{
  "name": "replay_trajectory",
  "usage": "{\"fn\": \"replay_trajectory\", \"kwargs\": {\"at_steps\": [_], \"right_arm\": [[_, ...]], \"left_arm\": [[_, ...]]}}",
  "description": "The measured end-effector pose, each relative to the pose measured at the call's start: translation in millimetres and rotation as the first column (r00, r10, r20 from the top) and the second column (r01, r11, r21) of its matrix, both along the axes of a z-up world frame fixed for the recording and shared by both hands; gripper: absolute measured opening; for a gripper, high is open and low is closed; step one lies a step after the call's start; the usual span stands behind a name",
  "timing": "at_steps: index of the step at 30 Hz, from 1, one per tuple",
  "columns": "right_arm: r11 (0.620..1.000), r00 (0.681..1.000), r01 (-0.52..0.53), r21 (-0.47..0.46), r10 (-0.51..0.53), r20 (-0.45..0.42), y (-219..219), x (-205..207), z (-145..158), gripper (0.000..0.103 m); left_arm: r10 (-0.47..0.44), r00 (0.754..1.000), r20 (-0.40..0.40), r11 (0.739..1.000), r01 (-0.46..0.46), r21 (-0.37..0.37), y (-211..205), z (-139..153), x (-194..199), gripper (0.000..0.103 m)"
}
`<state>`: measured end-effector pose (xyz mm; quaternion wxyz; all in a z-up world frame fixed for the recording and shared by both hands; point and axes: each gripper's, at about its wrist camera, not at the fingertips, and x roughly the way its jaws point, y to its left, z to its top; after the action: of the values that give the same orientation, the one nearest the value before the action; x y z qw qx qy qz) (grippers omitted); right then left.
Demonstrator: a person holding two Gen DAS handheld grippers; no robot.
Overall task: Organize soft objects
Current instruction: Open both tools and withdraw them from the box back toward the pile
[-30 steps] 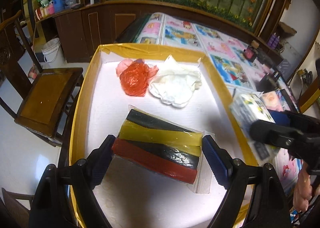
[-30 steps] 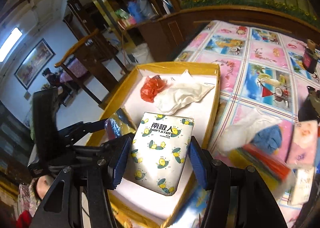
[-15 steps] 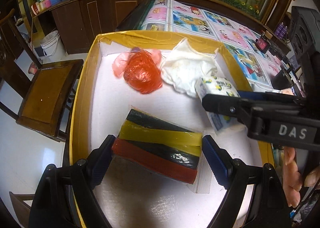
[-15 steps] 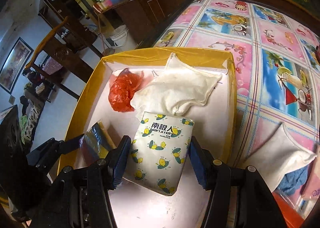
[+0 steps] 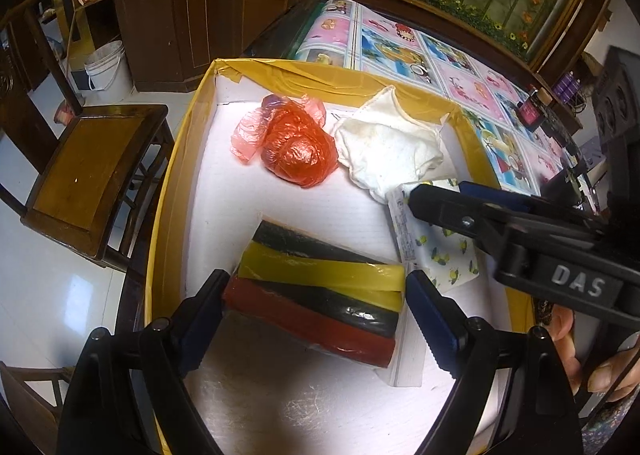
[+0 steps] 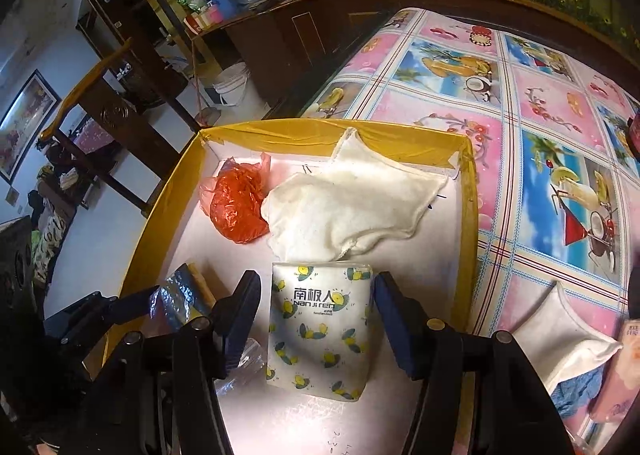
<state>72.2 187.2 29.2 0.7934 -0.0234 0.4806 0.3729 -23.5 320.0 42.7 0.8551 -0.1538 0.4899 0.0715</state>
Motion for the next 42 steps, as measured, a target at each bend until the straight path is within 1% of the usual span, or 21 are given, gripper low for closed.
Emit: {"fn": "replay_trajectory", "kwargs": {"at_steps": [3,9,11,14,19,24,28,33,35,37,38,41,42], "right_arm": [[1.0,1.0,-0.004,0.028,0.004,0.012,-10.5,-5.6,7.3,0.063],[0.994,1.0,-0.011,0.11,0.009,0.016,-44.4,-23.0,23.6,0.064],[0.991,1.0,-0.017,0.134,0.013,0.027,-59.2,-31.5,28.4,0.064],[0.986,0.999,-0.019,0.168,0.012,0.039,-84.4,-44.0,32.0,0.064],[0.975,0.999,-0.002,0.223,-0.009,0.046,-136.8,-60.0,32.3,0.064],[0.964,0.994,0.046,0.261,-0.069,0.08,-197.6,-71.1,35.5,0.064],[0.95,0.988,0.091,0.298,-0.123,0.091,-246.4,-76.7,35.3,0.065],[0.933,0.971,0.154,0.326,-0.203,0.123,-308.2,-79.3,33.1,0.067],[0.921,0.963,0.198,0.336,-0.247,0.11,-335.8,-73.4,28.0,0.067],[0.901,0.95,0.26,0.347,-0.304,0.077,-366.2,-68.2,20.1,0.067],[0.886,0.941,0.293,0.361,-0.334,0.056,-383.6,-66.3,16.3,0.067],[0.85,0.92,0.347,0.397,-0.391,0.035,-419.3,-67.3,15.3,0.067],[0.847,0.916,0.356,0.396,-0.401,0.033,-425.4,-67.7,16.1,0.067]], "left_arm": [[0.017,1.0,0.025,0.999,-0.016,-0.039,2.7,2.4,-1.9,0.088],[0.043,0.998,0.049,0.996,-0.039,-0.076,0.2,6.5,-7.7,0.089],[0.044,0.996,0.083,0.995,-0.036,-0.095,-5.2,13.1,-13.6,0.089],[0.037,0.988,0.147,0.996,-0.024,-0.087,-19.6,27.0,-25.1,0.089],[-0.022,0.971,0.237,0.997,0.039,-0.068,-57.8,45.4,-42.1,0.089],[-0.105,0.954,0.282,0.992,0.122,-0.043,-105.7,52.2,-51.9,0.089],[-0.168,0.941,0.295,0.981,0.188,-0.04,-143.1,48.6,-55.5,0.089],[-0.239,0.927,0.29,0.963,0.265,-0.056,-184.1,34.4,-57.1,0.089],[-0.264,0.921,0.286,0.954,0.293,-0.066,-201.2,25.9,-55.8,0.089],[-0.285,0.915,0.285,0.944,0.32,-0.081,-217.7,15.4,-54.5,0.089],[-0.303,0.911,0.279,0.937,0.339,-0.089,-228.0,7.7,-52.2,0.089],[-0.323,0.911,0.256,0.929,0.357,-0.099,-249.5,-9.8,-43.8,0.09],[-0.322,0.912,0.252,0.938,0.344,-0.046,-259.2,-10.9,-43.5,0.091]]}}
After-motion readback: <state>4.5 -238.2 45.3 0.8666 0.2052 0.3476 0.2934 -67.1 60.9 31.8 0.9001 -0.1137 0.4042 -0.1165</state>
